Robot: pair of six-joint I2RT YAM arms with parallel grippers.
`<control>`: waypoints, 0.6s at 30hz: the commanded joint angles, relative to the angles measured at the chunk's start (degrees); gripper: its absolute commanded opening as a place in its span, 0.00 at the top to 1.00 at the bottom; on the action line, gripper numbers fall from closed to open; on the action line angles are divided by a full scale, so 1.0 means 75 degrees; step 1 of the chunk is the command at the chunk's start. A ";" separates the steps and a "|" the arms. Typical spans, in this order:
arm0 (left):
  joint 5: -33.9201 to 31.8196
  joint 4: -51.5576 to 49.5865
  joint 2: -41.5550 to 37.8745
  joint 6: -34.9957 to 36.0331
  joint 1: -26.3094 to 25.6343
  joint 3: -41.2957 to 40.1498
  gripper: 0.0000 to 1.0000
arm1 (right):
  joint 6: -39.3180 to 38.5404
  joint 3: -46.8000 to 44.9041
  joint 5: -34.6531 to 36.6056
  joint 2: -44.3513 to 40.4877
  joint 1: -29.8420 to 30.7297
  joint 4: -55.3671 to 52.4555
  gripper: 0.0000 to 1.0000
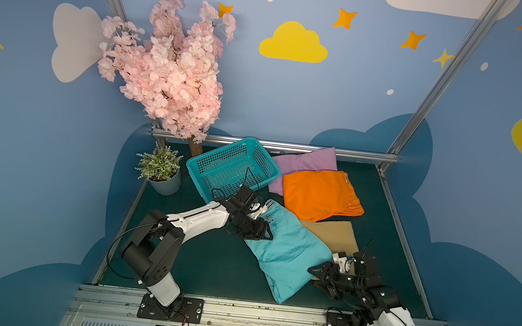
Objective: Put the folded long pants in the basket
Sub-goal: Pick up the long pant at the center of the board.
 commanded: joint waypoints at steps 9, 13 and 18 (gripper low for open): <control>-0.0143 -0.0021 -0.0185 0.0263 0.0020 -0.0066 0.35 | 0.1485 -0.0190 0.0605 0.0731 0.0821 0.2514 0.41; -0.0242 -0.0006 -0.0292 0.0283 0.0022 -0.0113 0.35 | 0.1704 -0.0126 0.0645 0.1182 0.1087 0.3257 0.57; -0.0424 -0.0149 -0.0481 0.0340 0.0054 -0.0061 0.34 | 0.0493 0.0922 0.0258 0.1671 0.0847 0.1802 1.00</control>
